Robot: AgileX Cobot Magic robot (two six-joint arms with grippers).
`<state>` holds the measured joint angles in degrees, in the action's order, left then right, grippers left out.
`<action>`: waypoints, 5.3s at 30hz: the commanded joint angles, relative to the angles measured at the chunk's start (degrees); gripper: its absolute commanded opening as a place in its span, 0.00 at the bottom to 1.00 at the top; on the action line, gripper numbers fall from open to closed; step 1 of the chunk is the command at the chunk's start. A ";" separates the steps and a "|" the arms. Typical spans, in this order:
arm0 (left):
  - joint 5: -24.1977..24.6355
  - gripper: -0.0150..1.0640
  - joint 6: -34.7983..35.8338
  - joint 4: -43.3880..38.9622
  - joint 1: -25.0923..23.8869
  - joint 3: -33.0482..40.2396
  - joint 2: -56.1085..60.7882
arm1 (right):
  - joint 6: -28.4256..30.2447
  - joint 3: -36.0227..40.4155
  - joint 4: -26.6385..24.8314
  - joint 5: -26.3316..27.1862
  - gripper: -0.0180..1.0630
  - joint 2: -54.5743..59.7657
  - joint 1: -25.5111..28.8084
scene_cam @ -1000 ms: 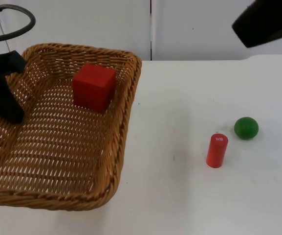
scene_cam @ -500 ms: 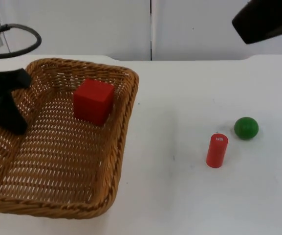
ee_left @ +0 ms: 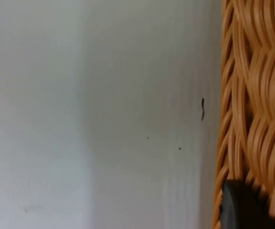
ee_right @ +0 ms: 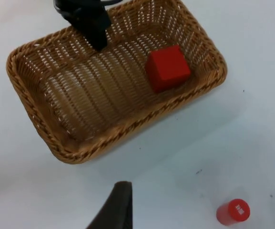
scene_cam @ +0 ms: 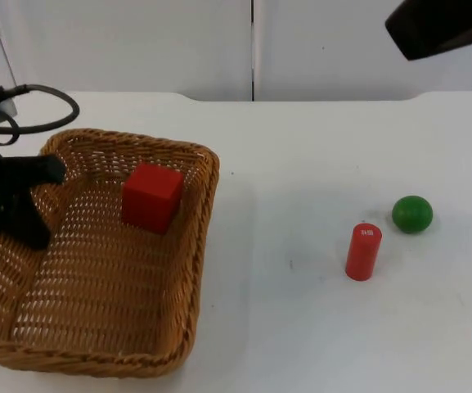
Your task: Pick up the basket with the left hand and place the object to the left of the red cylinder into the basket with the right hand.
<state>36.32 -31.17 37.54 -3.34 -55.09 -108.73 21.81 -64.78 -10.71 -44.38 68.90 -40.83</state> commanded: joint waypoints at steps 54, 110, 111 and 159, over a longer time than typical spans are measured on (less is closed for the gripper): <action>-3.67 0.84 1.50 -6.03 -0.12 -0.07 2.32 | 0.11 0.28 1.65 1.97 0.87 -0.52 0.33; 4.10 0.84 5.49 -8.53 0.10 12.76 67.29 | -6.35 21.41 -1.60 14.39 0.87 -9.85 0.33; 4.10 0.84 5.49 -8.53 0.10 12.76 67.29 | -6.35 21.41 -1.60 14.39 0.87 -9.85 0.33; 24.82 0.84 22.85 -27.86 0.10 20.72 108.73 | -9.48 31.86 1.62 -0.22 0.87 -49.40 0.33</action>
<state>61.12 -10.56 12.01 -3.34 -34.61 -0.31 12.82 -33.25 -9.25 -43.80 19.86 -40.83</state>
